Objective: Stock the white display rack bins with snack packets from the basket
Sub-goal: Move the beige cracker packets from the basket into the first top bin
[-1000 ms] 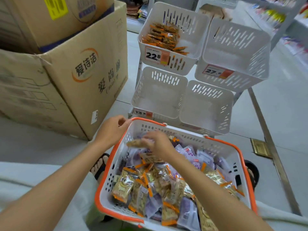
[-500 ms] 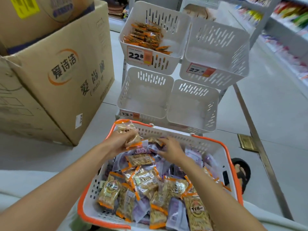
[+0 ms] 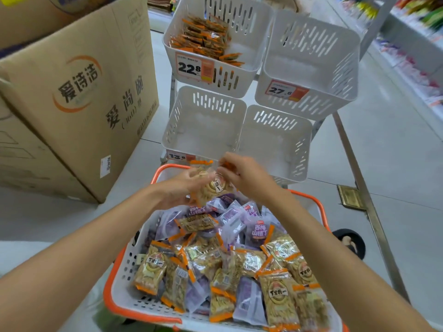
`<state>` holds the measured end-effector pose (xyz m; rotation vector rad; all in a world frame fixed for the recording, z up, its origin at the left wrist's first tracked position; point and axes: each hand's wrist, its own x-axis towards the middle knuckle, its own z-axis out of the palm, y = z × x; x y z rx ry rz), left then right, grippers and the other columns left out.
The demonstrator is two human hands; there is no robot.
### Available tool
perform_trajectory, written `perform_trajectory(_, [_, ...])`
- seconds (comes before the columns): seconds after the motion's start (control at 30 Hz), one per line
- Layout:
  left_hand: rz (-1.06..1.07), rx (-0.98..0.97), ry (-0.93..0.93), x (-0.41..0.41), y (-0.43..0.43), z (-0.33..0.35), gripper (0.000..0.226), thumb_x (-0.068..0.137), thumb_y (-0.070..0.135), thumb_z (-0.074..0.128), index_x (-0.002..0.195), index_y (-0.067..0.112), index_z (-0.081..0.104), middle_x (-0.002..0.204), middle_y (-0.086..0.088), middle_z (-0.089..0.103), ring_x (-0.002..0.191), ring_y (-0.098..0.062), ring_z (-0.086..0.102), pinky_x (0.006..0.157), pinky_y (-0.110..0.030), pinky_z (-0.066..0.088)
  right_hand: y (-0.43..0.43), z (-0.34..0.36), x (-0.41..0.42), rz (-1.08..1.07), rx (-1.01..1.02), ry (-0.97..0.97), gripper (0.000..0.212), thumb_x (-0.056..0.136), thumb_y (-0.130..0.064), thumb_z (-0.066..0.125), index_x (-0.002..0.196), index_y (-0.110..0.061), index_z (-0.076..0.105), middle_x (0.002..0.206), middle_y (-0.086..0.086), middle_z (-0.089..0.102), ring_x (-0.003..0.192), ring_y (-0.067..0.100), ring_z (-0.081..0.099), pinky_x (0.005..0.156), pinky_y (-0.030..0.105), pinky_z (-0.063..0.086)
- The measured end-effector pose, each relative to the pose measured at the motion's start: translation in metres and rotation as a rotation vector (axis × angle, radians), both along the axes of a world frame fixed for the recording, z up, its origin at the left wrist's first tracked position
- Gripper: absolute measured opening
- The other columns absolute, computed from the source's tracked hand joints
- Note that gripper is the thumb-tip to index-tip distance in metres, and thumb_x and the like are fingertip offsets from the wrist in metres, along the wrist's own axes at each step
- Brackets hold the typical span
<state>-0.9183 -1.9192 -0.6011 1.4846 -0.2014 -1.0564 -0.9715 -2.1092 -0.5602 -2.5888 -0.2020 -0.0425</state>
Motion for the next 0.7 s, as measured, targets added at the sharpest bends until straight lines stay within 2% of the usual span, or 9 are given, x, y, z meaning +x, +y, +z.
perform_trajectory(0.1, [-0.109,0.02,-0.049,0.001,-0.001,0.006,0.068,0.072,0.022,0.087,0.132,0.02,0.054,0.11,-0.012,0.07,0.098,-0.025,0.069,0.089,-0.038,0.057,0.003,0.013,0.006,0.038,0.048,-0.012,0.013,0.094,-0.019,0.064,0.097,-0.008,0.07,0.086,0.0,0.068,0.078,0.017,0.06,0.073,0.031,0.048])
perform_trajectory(0.2, [-0.192,0.045,-0.121,0.006,0.003,0.016,0.055,0.08,0.016,0.082,0.129,0.018,0.058,0.116,-0.01,0.071,0.106,-0.028,0.069,0.095,-0.042,0.055,0.001,0.017,0.009,0.045,0.089,-0.052,0.012,0.091,-0.018,0.069,0.093,-0.008,0.072,0.084,0.001,0.069,0.078,0.018,0.061,0.075,0.034,0.051])
perform_trajectory(0.27, [-0.217,0.022,-0.15,0.005,-0.001,0.024,0.045,0.083,0.014,0.079,0.123,0.016,0.061,0.111,-0.007,0.072,0.103,-0.025,0.07,0.094,-0.037,0.055,0.007,0.017,0.011,0.089,0.06,-0.113,0.013,0.087,-0.02,0.073,0.091,-0.008,0.075,0.079,-0.004,0.061,0.077,0.018,0.054,0.072,0.028,0.046])
perform_trajectory(0.37, [-0.107,-0.003,-0.279,0.005,-0.009,0.027,0.028,0.086,0.008,0.074,0.113,0.009,0.066,0.1,-0.006,0.073,0.095,-0.018,0.07,0.086,-0.027,0.056,0.013,0.014,0.013,0.085,0.077,-0.091,0.033,0.086,-0.031,0.073,0.116,-0.017,0.07,0.105,0.002,0.058,0.098,0.018,0.05,0.085,0.026,0.041])
perform_trajectory(0.43, [-0.046,-0.021,-0.324,0.007,-0.007,0.027,0.026,0.087,0.013,0.075,0.112,0.011,0.067,0.098,-0.004,0.074,0.091,-0.014,0.071,0.079,-0.023,0.057,0.009,0.016,0.015,-0.013,0.194,0.025,0.048,0.09,-0.034,0.068,0.135,-0.022,0.056,0.124,-0.001,0.055,0.111,0.011,0.051,0.094,0.027,0.046])
perform_trajectory(0.47, [-0.037,-0.019,-0.346,0.008,-0.005,0.028,0.021,0.086,0.016,0.075,0.105,0.013,0.068,0.09,0.001,0.074,0.084,-0.01,0.07,0.074,-0.021,0.056,0.007,0.019,0.016,-0.052,0.239,0.055,0.042,0.092,-0.031,0.067,0.132,-0.02,0.058,0.121,-0.001,0.059,0.108,0.007,0.055,0.091,0.027,0.049])
perform_trajectory(0.5, [-0.029,-0.002,-0.37,0.009,-0.003,0.032,0.013,0.086,0.019,0.076,0.093,0.015,0.068,0.077,0.01,0.071,0.072,-0.004,0.067,0.065,-0.017,0.053,0.004,0.022,0.016,-0.08,0.302,0.067,0.031,0.092,-0.025,0.067,0.121,-0.014,0.065,0.108,-0.001,0.065,0.097,0.002,0.06,0.083,0.025,0.052])
perform_trajectory(0.57, [0.0,0.035,-0.464,0.012,-0.003,0.033,0.025,0.085,0.021,0.077,0.071,0.019,0.057,0.051,0.019,0.055,0.05,0.005,0.052,0.051,-0.01,0.041,0.002,0.026,0.017,-0.153,0.542,0.092,0.008,0.09,-0.012,0.069,0.095,-0.006,0.071,0.079,-0.002,0.069,0.069,-0.004,0.062,0.064,0.015,0.049])
perform_trajectory(0.7, [0.091,0.005,-0.56,0.022,-0.007,0.042,0.021,0.089,0.021,0.073,0.074,0.017,0.059,0.06,0.016,0.055,0.054,0.003,0.051,0.054,-0.013,0.042,0.003,0.026,0.027,-0.338,1.126,0.181,0.01,0.09,-0.007,0.066,0.08,-0.007,0.064,0.071,0.001,0.071,0.07,0.012,0.068,0.065,0.02,0.053])
